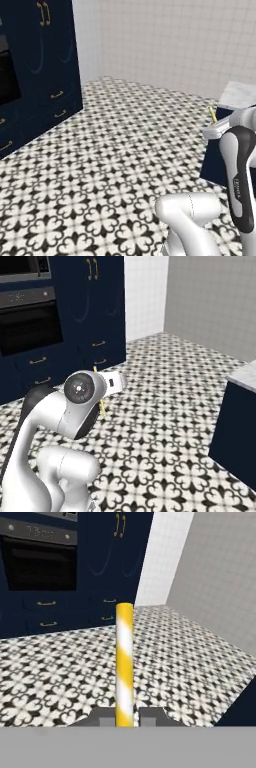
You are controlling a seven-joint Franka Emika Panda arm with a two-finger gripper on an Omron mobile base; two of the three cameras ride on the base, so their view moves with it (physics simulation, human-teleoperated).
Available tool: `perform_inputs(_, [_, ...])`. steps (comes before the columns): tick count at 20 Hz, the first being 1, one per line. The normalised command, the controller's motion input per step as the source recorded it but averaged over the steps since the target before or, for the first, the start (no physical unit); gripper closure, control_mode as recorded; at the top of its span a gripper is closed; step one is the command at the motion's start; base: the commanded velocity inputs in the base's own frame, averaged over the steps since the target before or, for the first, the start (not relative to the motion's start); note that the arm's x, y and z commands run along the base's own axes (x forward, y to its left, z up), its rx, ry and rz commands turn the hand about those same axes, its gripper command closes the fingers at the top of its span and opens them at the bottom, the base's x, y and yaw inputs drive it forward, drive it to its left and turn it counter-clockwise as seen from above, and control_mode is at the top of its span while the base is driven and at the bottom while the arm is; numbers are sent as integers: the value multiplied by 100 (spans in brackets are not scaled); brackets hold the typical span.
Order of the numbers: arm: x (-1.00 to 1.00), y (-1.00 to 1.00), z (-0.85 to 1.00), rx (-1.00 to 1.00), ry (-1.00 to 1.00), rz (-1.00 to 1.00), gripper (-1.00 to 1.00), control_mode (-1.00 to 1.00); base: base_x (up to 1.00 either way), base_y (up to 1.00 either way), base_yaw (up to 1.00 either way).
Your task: Take a straw from the drawer in front and place it inside the glass cup on the dining counter.
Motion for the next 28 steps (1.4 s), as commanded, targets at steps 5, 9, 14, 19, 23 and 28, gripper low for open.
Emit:
perform_inputs(5, [0, 0, 0, 0, 0, 0, 100, 100, 100, 20, -29])
perform_inputs(9, [0, 0, 0, 0, 0, 0, 100, 100, 100, 25, -40])
perform_inputs(14, [0, 0, 0, 0, 0, 0, 100, 100, 100, 38, -42])
perform_inputs(19, [0, 0, 0, 0, 0, 0, 100, 100, 100, 48, -43])
perform_inputs(23, [0, 0, 0, 0, 0, 0, 100, 100, 100, 58, -44])
perform_inputs(28, [0, 0, 0, 0, 0, 0, 100, 100, 100, 76, -43])
